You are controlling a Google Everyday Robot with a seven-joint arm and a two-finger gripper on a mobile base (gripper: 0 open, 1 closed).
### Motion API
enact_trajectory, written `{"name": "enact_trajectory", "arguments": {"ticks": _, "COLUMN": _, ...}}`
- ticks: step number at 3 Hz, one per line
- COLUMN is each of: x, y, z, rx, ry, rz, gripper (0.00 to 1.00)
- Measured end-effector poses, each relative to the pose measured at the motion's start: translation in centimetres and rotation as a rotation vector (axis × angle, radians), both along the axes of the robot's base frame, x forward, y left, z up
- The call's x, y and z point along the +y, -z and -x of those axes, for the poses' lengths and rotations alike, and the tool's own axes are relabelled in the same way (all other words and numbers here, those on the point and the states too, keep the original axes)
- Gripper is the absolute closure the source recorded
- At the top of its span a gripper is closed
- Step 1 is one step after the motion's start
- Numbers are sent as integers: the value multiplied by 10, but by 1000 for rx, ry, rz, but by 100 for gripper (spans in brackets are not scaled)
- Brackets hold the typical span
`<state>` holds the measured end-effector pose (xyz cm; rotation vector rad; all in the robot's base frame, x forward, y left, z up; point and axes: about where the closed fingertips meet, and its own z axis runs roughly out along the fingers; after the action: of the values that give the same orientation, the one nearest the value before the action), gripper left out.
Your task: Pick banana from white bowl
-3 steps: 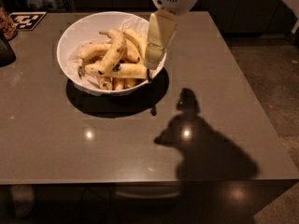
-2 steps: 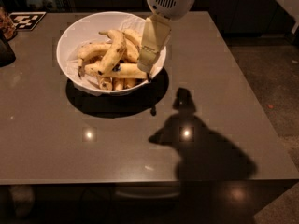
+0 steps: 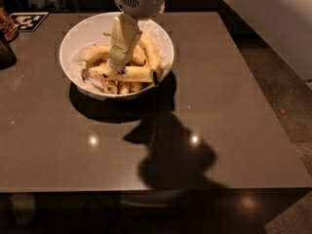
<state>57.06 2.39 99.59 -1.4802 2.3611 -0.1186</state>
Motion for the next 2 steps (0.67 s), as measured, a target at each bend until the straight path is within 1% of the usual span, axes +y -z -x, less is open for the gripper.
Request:
{"name": "enact_trajectory", "arguments": {"ticks": 1, "x": 27, "y": -1, "z": -8, "rx": 7, "ry": -40, "rz": -32, "gripper": 0}}
{"name": "enact_trajectory", "arguments": {"ticks": 2, "x": 27, "y": -1, "z": -8, "rx": 7, "ry": -40, "rz": -32, "gripper": 0}}
